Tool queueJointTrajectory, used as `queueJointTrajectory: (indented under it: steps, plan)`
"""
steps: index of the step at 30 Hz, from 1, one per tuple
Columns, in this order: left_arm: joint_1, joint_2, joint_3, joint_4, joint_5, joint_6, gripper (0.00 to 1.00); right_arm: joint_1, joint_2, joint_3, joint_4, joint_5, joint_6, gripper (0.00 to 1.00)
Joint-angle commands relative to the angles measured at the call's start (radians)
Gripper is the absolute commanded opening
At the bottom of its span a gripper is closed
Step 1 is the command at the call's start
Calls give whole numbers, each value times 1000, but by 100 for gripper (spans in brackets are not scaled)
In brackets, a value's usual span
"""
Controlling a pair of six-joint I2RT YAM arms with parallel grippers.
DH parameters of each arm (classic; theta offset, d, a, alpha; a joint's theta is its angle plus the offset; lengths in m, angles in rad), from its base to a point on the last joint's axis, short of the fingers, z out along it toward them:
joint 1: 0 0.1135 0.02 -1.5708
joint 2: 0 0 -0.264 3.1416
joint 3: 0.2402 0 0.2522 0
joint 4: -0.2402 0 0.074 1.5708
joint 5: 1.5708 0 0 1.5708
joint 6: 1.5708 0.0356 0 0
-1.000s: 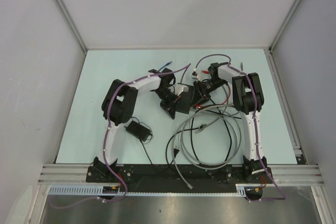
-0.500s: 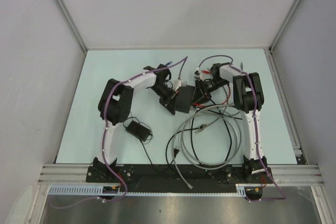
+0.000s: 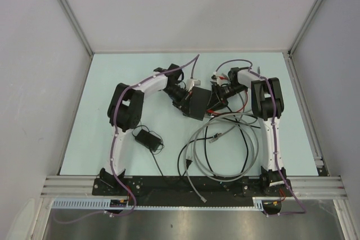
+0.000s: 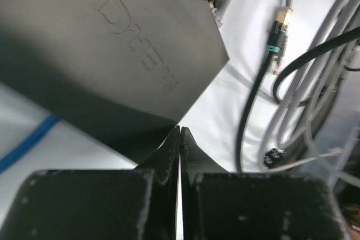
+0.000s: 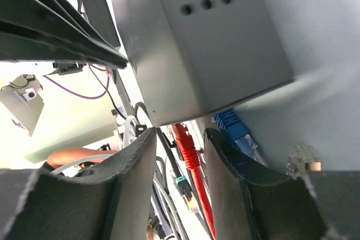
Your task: Pull the plug from the switch port
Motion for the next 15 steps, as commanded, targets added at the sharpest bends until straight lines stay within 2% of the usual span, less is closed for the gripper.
queueJointTrajectory:
  steps: [1, 7, 15]
  plan:
    - [-19, 34, -16, 26, -68, -11, 0, -4, 25, -14, 84, 123, 20, 43]
    - [-37, 57, -22, 29, -116, -8, 0, 6, 25, -24, 98, 162, 39, 38]
    - [-46, 54, -24, 29, -139, -5, 0, 14, 19, -29, 153, 197, 86, 36]
